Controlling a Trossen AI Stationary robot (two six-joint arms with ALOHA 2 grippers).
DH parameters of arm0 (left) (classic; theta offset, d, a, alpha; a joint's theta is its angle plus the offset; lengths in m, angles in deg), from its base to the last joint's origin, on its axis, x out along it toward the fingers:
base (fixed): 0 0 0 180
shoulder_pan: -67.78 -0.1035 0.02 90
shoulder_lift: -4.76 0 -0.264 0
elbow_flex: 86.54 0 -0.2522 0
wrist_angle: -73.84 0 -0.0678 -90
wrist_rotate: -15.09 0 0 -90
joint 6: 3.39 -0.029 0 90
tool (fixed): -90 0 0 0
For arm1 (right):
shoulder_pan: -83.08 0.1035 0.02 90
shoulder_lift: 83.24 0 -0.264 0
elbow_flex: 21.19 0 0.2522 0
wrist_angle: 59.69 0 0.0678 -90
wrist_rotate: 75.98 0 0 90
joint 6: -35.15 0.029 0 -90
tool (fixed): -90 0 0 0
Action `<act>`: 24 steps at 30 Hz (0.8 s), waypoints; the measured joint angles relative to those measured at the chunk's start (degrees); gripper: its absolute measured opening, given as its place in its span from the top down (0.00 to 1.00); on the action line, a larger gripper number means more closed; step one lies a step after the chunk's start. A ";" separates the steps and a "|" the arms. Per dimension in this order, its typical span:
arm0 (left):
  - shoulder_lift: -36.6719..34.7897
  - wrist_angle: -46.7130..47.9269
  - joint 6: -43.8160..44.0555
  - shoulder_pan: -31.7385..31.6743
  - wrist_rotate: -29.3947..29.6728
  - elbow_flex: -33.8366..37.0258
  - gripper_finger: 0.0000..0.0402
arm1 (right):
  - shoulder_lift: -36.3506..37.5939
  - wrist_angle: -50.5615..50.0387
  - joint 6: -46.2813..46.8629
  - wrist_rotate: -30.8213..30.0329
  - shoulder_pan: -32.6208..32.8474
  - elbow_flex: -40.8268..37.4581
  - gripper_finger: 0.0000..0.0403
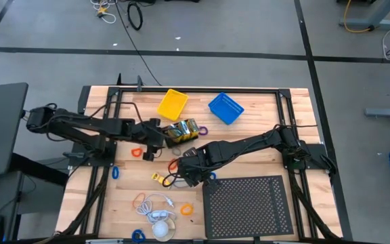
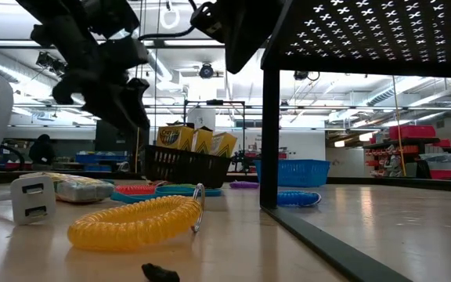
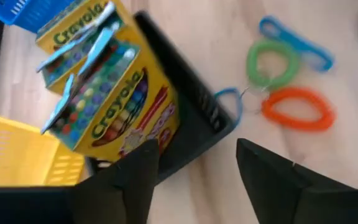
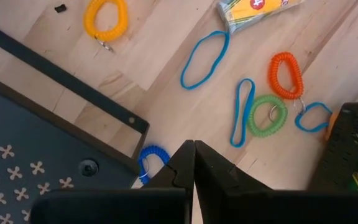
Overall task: Pick & Place Office Desk Supplies
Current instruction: Put the black basket filled with crayon box on the shelf
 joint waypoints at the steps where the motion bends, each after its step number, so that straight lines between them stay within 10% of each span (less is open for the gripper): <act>1: 0.35 0.15 -1.19 -0.12 0.19 0.00 0.42 | 0.00 -0.03 0.02 0.02 0.00 0.01 0.96; 14: 8.34 -1.01 -11.88 -2.43 3.31 0.00 0.44 | 0.02 -0.56 0.02 0.15 0.00 0.01 0.96; 24: 8.99 -5.63 -15.41 -3.08 9.48 -0.04 0.64 | 0.00 -1.57 0.48 0.15 0.01 0.01 0.96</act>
